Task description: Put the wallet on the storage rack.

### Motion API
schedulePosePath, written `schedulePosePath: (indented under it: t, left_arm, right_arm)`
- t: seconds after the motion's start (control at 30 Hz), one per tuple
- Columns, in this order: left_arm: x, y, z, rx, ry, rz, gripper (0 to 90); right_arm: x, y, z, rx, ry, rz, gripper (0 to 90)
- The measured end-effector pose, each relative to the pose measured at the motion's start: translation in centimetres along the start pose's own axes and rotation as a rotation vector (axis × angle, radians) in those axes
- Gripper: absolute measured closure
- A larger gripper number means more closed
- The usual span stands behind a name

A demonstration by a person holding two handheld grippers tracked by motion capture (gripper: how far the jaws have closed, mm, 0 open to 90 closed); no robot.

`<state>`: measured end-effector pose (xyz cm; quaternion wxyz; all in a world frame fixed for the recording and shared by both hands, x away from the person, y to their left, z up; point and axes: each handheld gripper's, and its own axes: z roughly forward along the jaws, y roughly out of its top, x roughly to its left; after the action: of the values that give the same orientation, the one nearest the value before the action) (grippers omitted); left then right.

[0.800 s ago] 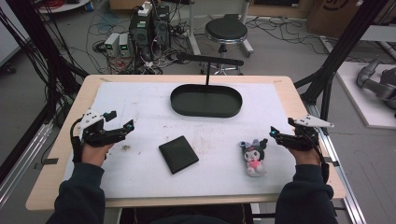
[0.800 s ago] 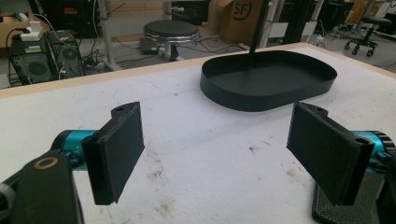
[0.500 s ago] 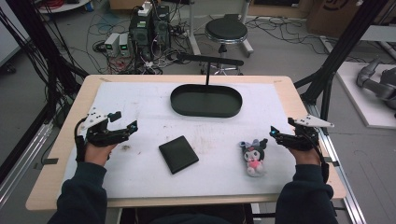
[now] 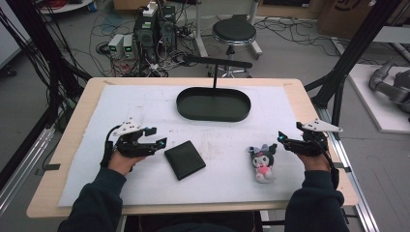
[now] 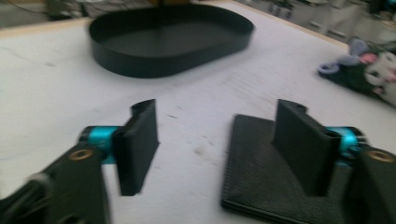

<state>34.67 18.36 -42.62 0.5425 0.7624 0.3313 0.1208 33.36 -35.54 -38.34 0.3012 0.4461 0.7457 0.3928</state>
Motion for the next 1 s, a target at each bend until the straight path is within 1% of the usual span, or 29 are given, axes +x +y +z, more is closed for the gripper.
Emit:
schedulePosePath:
  t: [0.03, 0.07, 0.1, 0.13, 0.17, 0.23, 0.27, 0.3, 0.33, 0.4, 0.47, 0.5, 0.53, 0.57, 0.63, 0.67, 0.73, 0.77, 0.8, 0.83, 0.87, 0.9, 0.93, 0.97, 1.0]
  left_arm:
    - [-0.1, -0.1, 0.3, 0.016, -0.007, 0.005, 41.5]
    - [-0.1, -0.1, 0.3, 0.016, -0.007, 0.005, 42.9]
    - [-0.2, -0.3, 0.8, 0.051, -0.012, 0.011, 44.4]
    - [-0.2, -0.3, 0.8, 0.051, -0.012, 0.011, 45.3]
    - [-0.2, -0.4, 1.1, 0.067, -0.013, 0.006, 45.5]
    - [-0.2, -0.7, 1.7, 0.102, -0.031, 0.001, 46.8]
    - [-0.4, -0.9, 2.2, 0.139, -0.037, 0.010, 46.8]
    - [-0.4, -0.9, 2.2, 0.139, -0.037, 0.010, 46.4]
    - [-0.5, -1.0, 2.8, 0.161, -0.033, 0.008, 45.7]
    - [-0.4, -1.1, 3.3, 0.198, -0.039, 0.010, 45.6]
    - [-0.7, -1.0, 3.8, 0.243, -0.045, 0.038, 45.7]
    - [-0.7, -1.0, 3.8, 0.243, -0.045, 0.038, 48.0]
    - [-0.7, -1.0, 3.9, 0.248, -0.072, 0.039, 51.5]
    - [-0.7, -1.0, 3.9, 0.249, -0.074, 0.037, 57.8]
    - [-0.6, -1.0, 3.9, 0.250, -0.074, 0.013, 58.5]
    - [-0.6, -1.0, 3.9, 0.250, -0.074, 0.013, 59.7]
    - [-0.4, -1.0, 3.8, 0.244, -0.056, -0.016, 66.3]
    - [-0.4, -1.0, 3.8, 0.244, -0.056, -0.016, 69.1]
    - [-0.4, -1.0, 3.7, 0.237, -0.045, -0.013, 69.1]
    - [-0.4, -0.9, 3.6, 0.238, -0.030, 0.002, 79.8]
    - [-0.4, -0.8, 3.5, 0.241, -0.024, 0.013, 79.8]
    - [-0.5, -0.8, 3.4, 0.240, -0.021, 0.015, 81.9]
    - [-0.4, -0.7, 3.2, 0.234, -0.018, 0.010, 90.0]
    - [-0.4, -0.6, 3.1, 0.223, -0.032, -0.004, 90.0]
    - [-0.4, -0.6, 3.1, 0.223, -0.032, -0.004, 90.0]
  right_arm:
    - [0.1, 0.0, 0.1, 0.002, 0.000, -0.002, 21.3]
    - [0.2, 0.0, 0.1, 0.004, 0.000, -0.006, 21.3]
    - [0.3, 0.0, 0.1, 0.005, 0.001, -0.009, 21.4]
    - [0.3, 0.1, 0.2, 0.006, 0.002, -0.012, 21.4]
    - [0.4, 0.1, 0.2, 0.008, 0.000, -0.014, 21.4]
    - [0.4, 0.1, 0.1, 0.008, 0.001, -0.017, 21.3]
    - [0.4, 0.1, 0.1, 0.006, 0.000, -0.017, 21.3]
    - [0.4, 0.1, 0.1, 0.006, 0.000, -0.018, 21.4]
    - [0.4, 0.0, 0.1, 0.006, 0.000, -0.016, 21.4]
    - [0.4, 0.0, 0.0, 0.004, 0.000, -0.019, 21.4]
    - [0.3, -0.1, -0.2, 0.005, -0.005, -0.017, 21.4]
    - [0.3, -0.1, -0.2, 0.005, -0.005, -0.017, 21.4]
    - [0.2, -0.2, -0.3, 0.003, -0.008, -0.013, 21.4]
    - [0.2, -0.2, -0.4, 0.003, -0.009, -0.010, 21.4]
    - [0.1, -0.2, -0.4, 0.001, -0.011, -0.012, 21.4]
    - [0.2, -0.2, -0.4, 0.001, -0.011, -0.011, 21.4]
    - [0.2, -0.2, -0.4, 0.006, -0.011, -0.014, 21.4]
    - [0.2, -0.2, -0.4, 0.006, -0.011, -0.014, 21.4]
    - [0.2, -0.2, -0.3, 0.005, -0.010, -0.016, 21.4]
    - [0.3, -0.2, -0.3, 0.006, -0.015, -0.013, 21.4]
    - [0.3, -0.2, -0.3, 0.006, -0.015, -0.013, 21.4]
    - [0.3, -0.2, -0.4, 0.004, -0.017, -0.010, 21.4]
    - [0.2, -0.2, -0.4, 0.003, -0.018, -0.005, 21.4]
    - [0.2, -0.2, -0.4, 0.004, -0.018, -0.006, 21.5]
    - [0.2, -0.2, -0.4, 0.004, -0.018, -0.006, 21.5]
